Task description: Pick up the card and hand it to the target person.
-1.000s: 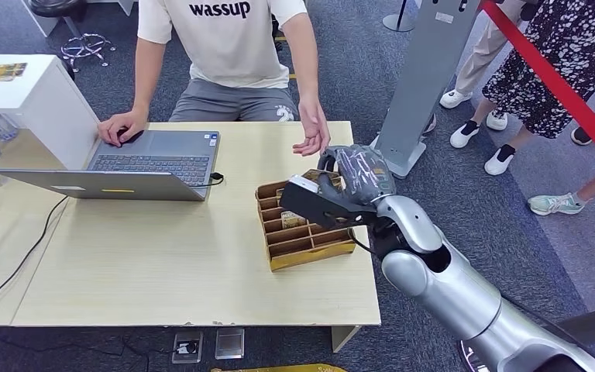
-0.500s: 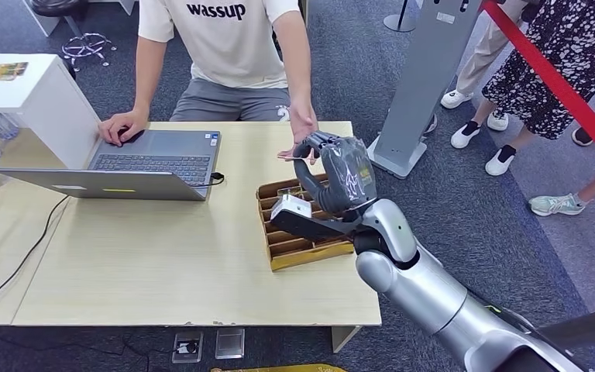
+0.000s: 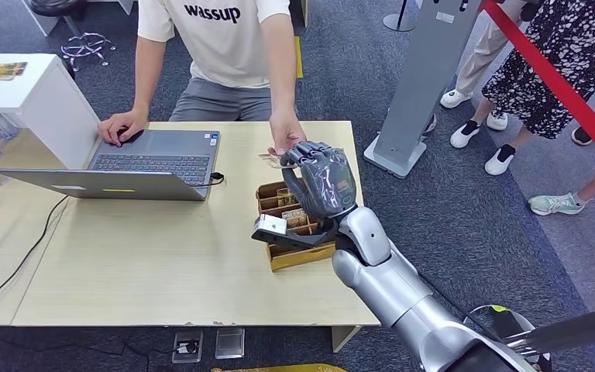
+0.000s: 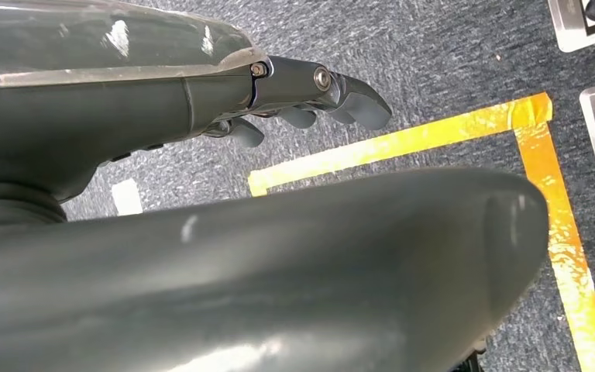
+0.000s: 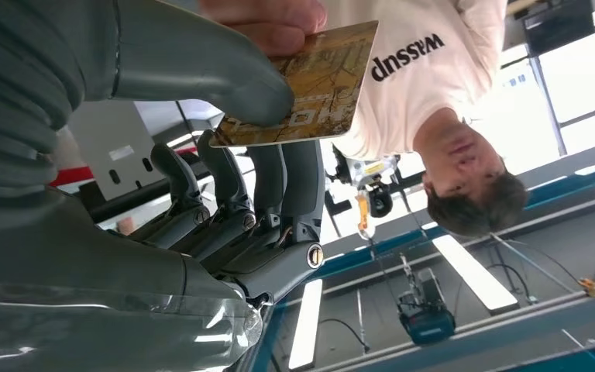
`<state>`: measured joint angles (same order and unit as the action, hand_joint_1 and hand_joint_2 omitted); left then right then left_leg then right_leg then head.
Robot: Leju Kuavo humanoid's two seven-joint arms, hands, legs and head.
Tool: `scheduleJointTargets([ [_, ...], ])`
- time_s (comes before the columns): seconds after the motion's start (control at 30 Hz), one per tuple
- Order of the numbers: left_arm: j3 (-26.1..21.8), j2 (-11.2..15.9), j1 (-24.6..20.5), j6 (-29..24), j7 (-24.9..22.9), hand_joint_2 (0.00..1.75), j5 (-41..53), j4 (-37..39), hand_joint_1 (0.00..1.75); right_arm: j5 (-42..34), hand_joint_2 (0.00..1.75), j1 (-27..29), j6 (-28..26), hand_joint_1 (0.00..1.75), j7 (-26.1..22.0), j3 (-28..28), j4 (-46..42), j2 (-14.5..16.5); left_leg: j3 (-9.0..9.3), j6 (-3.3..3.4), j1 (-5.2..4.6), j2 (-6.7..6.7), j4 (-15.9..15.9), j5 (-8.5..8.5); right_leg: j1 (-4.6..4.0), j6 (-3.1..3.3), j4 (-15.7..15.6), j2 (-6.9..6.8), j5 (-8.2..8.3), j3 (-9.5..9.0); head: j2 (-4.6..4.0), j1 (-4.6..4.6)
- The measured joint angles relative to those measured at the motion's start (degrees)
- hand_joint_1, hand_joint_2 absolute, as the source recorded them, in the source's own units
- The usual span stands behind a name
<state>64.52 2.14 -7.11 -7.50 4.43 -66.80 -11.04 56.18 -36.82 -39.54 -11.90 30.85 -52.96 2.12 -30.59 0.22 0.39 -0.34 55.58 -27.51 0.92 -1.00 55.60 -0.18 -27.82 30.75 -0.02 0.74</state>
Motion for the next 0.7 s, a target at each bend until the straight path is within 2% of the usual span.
scheduleJointTargets([
  [0.2,0.67,0.00,0.01,0.39,0.20,0.00,-0.21,0.00,0.00,5.02,1.75,1.21,-0.08,1.43,-1.46,-6.13,2.41,3.22,0.01,0.00,0.00,0.01,0.00,0.00,0.00,0.00,0.00,0.02,0.00,0.01,0.01,0.00],
  [0.33,0.95,0.00,-0.02,0.78,0.60,0.00,-0.21,0.00,0.00,7.61,1.75,1.96,-0.08,0.00,-2.29,-9.70,2.89,4.71,0.00,0.00,0.00,0.01,0.00,0.00,0.00,0.00,0.00,0.01,0.00,0.02,0.01,-0.02],
  [0.53,1.40,0.00,-0.15,0.77,1.40,0.00,-0.15,0.00,0.00,7.16,1.75,2.72,-0.08,0.00,-4.21,-13.42,3.06,6.27,-0.01,0.00,0.00,0.02,0.00,0.00,0.00,0.00,0.00,0.02,0.00,0.03,0.00,0.01],
  [0.6,1.49,0.00,-0.16,0.58,1.58,0.00,-0.50,0.00,0.00,3.59,1.75,2.85,-0.08,0.00,-6.26,-14.59,3.22,6.82,-0.02,0.00,0.00,0.02,0.00,0.00,0.00,0.00,0.00,0.02,0.00,0.03,0.01,0.00],
  [0.7,1.49,0.00,-0.12,0.29,1.74,0.00,-1.37,0.00,0.00,-5.67,1.75,2.75,-0.08,0.00,-9.28,-15.39,3.73,7.45,-0.02,0.00,0.00,0.02,0.00,0.00,0.00,0.00,0.00,0.02,0.00,0.02,0.01,-0.01],
])
